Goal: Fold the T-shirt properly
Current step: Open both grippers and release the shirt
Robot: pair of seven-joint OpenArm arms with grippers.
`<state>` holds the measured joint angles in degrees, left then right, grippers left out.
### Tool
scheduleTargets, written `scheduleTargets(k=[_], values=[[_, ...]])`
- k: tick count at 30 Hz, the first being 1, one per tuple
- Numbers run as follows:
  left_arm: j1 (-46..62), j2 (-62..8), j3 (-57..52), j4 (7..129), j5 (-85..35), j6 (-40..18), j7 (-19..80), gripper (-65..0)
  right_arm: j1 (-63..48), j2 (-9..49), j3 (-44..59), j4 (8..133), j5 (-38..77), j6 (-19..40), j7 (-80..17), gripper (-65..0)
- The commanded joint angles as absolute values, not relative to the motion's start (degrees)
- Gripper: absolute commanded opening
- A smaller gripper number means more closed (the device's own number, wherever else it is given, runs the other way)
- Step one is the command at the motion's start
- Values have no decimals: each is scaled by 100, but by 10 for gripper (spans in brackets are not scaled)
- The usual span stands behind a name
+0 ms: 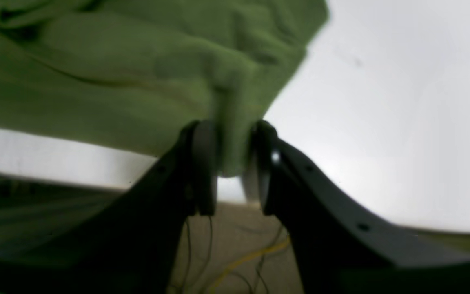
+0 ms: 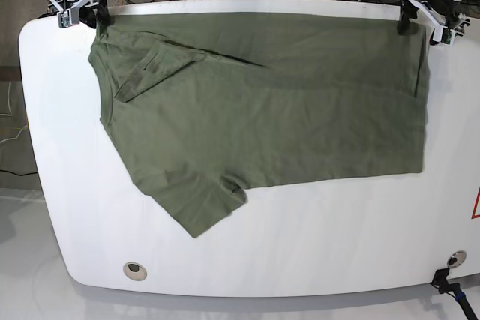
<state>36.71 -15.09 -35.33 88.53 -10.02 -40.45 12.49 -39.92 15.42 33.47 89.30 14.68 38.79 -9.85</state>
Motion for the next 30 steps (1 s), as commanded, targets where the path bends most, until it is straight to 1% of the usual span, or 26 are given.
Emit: scheduleTargets(k=[1,4,7,12,15,20,25,30], values=[[3705,-1587,-3697,9130,-971,-4000,1191,-175,-4101,1516,3556,9165,1446,3837,-1024,-487],[3697,-1587,-3837,9446,-980,-4000,1191,-175,-4163,1481,3688,9525,1464,3846,-1033,-482],[3635,-1578,-3864,9780,-1024,-4000,1191,-175,-4154,1508,3688,9824,1473,3846,-1314,-483],[3398,-1569,-3855,10088,-1262,-4000,1200,-175,-4101,1473,3662,10527,1473,3855,-1684,-483],[3143,-1481,-3837,10114,-1253,-4000,1200,-175,-3925,1455,3574,10853,1473,3855,-1719,-483],[2791,-1429,-3837,10097,-1244,-4000,1209,-175,-3662,1464,3231,10949,1464,3855,-1727,-483],[2492,-1156,-3829,10088,-1218,-4000,1209,-175,-3099,1473,2818,10941,1429,3855,-1727,-483],[2387,-857,-3538,10132,-1218,-4000,1209,-175,-2615,1473,2316,10932,1420,3820,-1727,-483]])
